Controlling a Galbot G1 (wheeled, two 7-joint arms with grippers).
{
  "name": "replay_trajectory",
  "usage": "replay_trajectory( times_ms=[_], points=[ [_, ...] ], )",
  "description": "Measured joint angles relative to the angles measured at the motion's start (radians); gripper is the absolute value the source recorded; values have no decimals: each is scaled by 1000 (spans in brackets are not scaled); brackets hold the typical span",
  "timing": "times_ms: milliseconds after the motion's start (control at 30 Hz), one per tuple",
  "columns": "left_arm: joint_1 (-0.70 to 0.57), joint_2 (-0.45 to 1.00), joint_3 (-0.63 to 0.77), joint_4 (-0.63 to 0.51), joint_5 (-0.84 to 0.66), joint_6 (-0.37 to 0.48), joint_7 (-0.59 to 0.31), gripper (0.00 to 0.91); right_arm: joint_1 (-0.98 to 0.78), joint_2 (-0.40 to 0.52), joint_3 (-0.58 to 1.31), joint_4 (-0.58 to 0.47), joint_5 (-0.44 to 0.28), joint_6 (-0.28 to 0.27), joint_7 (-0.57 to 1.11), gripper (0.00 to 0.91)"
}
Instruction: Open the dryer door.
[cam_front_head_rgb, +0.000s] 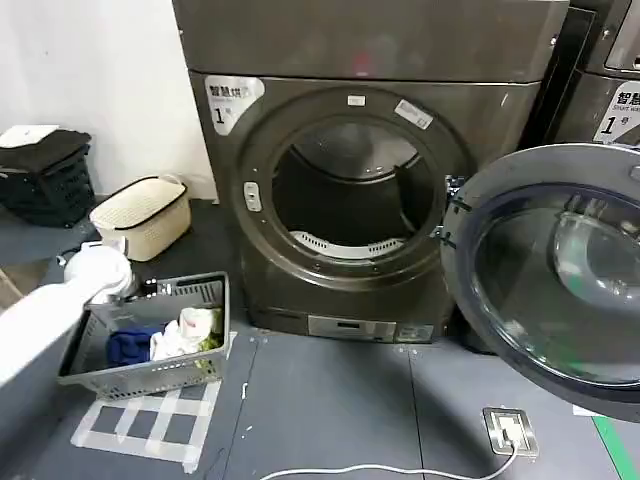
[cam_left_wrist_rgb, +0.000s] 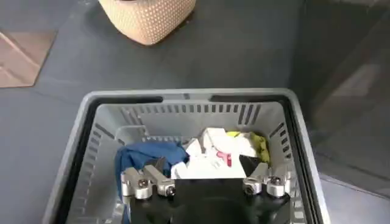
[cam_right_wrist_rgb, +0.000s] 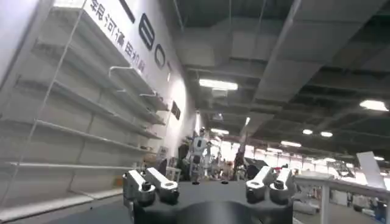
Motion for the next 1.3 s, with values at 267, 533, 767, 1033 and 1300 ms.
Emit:
replay_trajectory(
  times_ms=[267,533,767,1033,1300],
  points=[
    [16,18,-1,-10,-16,0,0,907,1,0,11,-18,0,5,2,907],
    [29,36,-5,-6,-58,0,0,907,2,0,20,-40,-1,26,-1,907],
    [38,48,-6,-13,-78,0,0,907,8,0,24,-48,-6,19,-2,907],
    [40,49,-7,-10,-77,0,0,907,12,0,24,-53,-15,19,-2,907],
    [40,49,-7,-6,-76,0,0,907,14,0,23,-53,-16,19,-3,907]
  ],
)
